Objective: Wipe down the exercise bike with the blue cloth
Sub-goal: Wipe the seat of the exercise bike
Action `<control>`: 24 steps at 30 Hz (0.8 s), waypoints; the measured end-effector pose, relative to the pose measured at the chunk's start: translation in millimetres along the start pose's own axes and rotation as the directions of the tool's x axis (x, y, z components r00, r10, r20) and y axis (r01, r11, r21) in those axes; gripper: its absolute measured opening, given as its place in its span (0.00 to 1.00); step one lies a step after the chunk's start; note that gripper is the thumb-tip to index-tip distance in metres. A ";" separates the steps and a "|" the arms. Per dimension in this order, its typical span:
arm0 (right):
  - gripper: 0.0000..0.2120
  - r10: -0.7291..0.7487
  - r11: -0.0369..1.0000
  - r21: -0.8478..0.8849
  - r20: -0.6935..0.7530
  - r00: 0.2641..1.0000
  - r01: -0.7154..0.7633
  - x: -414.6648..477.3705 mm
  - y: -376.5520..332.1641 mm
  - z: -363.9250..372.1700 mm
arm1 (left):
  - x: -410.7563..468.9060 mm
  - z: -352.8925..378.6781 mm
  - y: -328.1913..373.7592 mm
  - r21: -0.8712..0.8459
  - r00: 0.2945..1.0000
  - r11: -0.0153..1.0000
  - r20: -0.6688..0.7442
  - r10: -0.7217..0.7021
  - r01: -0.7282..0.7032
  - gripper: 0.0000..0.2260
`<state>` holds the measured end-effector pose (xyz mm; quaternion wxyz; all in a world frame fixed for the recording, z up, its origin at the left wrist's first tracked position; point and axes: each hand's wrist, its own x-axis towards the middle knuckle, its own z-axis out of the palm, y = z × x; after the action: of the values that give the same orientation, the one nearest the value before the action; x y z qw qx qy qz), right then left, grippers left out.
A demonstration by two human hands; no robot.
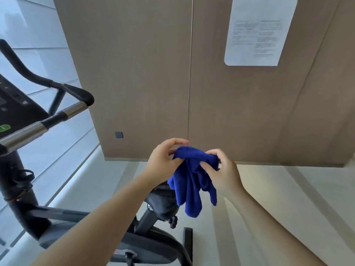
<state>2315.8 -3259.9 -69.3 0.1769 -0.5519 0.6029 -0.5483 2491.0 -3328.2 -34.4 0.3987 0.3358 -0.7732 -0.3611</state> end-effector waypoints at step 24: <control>0.12 0.161 0.972 0.181 -0.034 0.986 -0.153 41.2 84.0 -3.5 | 74.2 56.1 -50.0 -0.031 0.988 0.987 0.030 -0.154 0.155 0.06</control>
<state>2259.8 -3311.4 -123.9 0.2536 -0.4712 0.5974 -0.5973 2420.5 -3397.5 -71.6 0.3645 0.3828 -0.7441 -0.4085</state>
